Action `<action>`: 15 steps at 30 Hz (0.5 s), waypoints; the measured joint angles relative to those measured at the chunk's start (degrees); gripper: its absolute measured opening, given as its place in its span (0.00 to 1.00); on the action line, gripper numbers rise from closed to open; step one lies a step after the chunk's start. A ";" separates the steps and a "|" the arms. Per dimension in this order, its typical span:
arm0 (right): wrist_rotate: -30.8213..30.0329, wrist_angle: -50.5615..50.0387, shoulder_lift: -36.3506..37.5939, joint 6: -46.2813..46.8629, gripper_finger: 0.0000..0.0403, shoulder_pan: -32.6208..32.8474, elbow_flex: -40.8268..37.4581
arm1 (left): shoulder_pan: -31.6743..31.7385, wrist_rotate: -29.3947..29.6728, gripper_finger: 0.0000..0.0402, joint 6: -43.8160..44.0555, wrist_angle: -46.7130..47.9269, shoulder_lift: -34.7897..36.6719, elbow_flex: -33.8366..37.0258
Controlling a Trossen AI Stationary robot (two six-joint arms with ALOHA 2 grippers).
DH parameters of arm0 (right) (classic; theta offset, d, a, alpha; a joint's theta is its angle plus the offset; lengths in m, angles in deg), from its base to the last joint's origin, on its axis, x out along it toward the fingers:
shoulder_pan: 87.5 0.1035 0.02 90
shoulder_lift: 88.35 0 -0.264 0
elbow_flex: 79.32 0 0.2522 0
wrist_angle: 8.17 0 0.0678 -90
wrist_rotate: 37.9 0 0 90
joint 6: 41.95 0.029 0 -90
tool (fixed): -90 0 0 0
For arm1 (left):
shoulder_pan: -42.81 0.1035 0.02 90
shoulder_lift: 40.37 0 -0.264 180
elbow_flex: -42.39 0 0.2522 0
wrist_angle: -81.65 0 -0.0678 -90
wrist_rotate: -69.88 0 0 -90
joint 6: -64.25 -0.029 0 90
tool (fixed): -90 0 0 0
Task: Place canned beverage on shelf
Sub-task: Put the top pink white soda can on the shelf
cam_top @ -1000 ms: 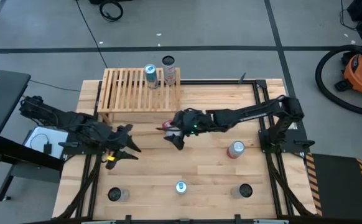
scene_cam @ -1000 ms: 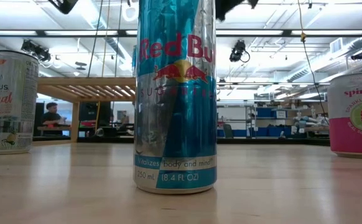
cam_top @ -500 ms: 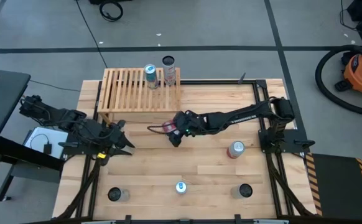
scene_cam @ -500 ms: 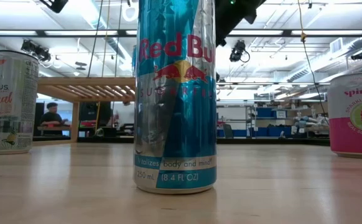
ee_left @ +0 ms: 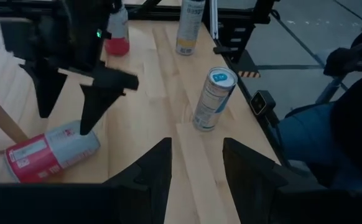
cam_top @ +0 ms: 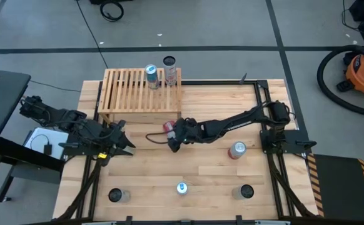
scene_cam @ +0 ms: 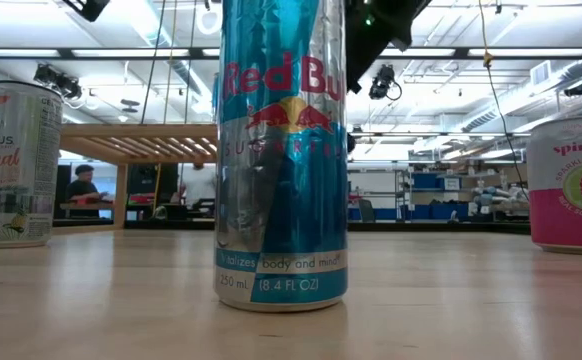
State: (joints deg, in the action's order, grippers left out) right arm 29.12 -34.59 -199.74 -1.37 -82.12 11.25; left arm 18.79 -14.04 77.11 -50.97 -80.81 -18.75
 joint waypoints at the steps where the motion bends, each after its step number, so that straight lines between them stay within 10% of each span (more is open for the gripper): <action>1: -0.36 1.11 -0.72 0.23 0.98 0.12 0.01 | 0.00 0.00 0.37 0.00 -0.21 0.01 -0.01; 15: -2.96 3.38 -7.86 2.79 0.98 -0.04 0.04 | 0.00 -0.02 0.37 -0.07 -0.74 -0.03 -0.02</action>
State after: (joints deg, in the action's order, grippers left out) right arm 26.16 -31.21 -207.60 1.42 -82.15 11.30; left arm 18.80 -14.06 77.04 -51.71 -80.84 -18.77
